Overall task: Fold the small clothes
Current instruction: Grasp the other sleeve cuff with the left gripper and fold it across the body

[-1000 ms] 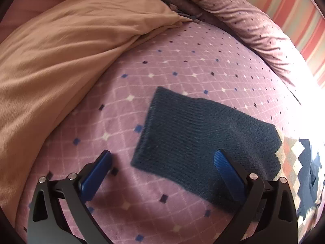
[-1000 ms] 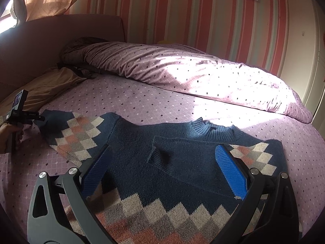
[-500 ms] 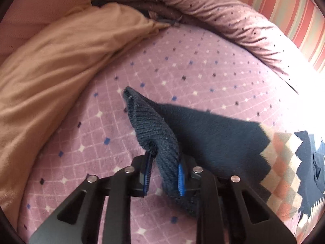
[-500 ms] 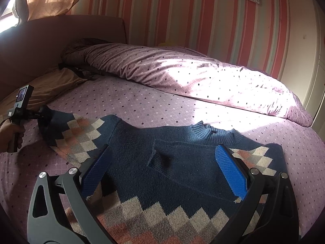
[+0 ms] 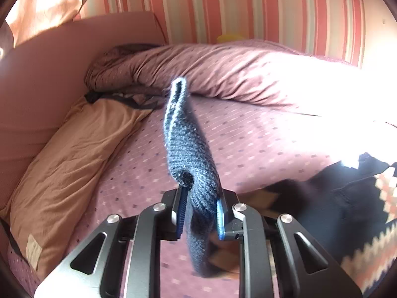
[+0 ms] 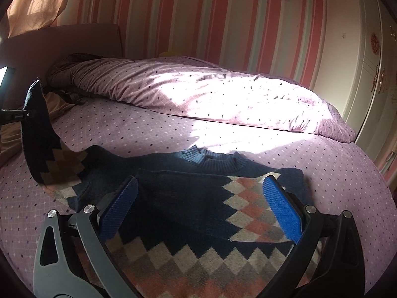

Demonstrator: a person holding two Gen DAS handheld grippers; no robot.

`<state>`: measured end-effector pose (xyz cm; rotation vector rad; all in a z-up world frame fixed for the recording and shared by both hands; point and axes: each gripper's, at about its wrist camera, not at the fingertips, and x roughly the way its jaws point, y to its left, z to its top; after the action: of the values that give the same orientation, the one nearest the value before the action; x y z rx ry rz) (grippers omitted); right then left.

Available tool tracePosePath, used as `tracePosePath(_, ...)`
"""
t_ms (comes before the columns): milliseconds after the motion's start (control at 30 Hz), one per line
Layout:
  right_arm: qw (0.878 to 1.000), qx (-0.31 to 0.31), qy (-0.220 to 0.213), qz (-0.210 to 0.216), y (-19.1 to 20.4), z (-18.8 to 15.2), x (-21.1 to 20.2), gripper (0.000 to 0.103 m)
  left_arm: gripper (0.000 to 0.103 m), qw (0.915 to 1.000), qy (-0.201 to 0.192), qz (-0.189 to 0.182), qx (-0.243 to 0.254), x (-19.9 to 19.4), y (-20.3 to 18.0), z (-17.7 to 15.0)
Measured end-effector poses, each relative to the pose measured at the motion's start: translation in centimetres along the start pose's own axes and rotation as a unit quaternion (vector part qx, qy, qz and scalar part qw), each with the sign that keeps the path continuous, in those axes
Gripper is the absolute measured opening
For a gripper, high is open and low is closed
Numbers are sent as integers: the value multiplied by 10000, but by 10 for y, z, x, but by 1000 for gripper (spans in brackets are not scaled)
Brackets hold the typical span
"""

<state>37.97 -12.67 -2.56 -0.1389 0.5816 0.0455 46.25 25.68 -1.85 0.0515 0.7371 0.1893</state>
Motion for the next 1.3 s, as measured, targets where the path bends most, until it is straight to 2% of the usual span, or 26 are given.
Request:
tracePosePath(133,9996,87,32,-254,-43,0,-6,100,20,9999,-25,88,85,-22,-58,-7)
tracePosePath(167,9995,120,56,-294,-54,1,-5,100,15,10000,19,60,20,-26,-73,-11)
tracePosePath(200,9993,169,85,-321,-66,1,-5,100,15,10000,32,60,-11,-30,-83,-13)
tracePosePath(433,9984,298,217,-421,-138,-4,-8,100,15,9999,121,35,-68,-56,-161,-29)
tracePosePath(667,9974,525,265,-428,-201,-18,-14,100,15,9997,143,-5,221,-85,-250,-36)
tracePosePath(800,9966,635,252,-465,-234,-28,-17,100,15,9990,209,-88,398,-86,-305,-34)
tracePosePath(1000,9944,874,299,-510,-280,-46,-15,100,15,9981,405,-293,356,-67,-385,-25)
tracePosePath(1100,9929,1011,337,-534,-301,-57,-13,100,15,9977,361,-397,408,-64,-429,-21)
tracePosePath(1300,9909,1090,464,-634,-329,-77,-1,100,15,9931,299,-888,712,-63,-521,-36)
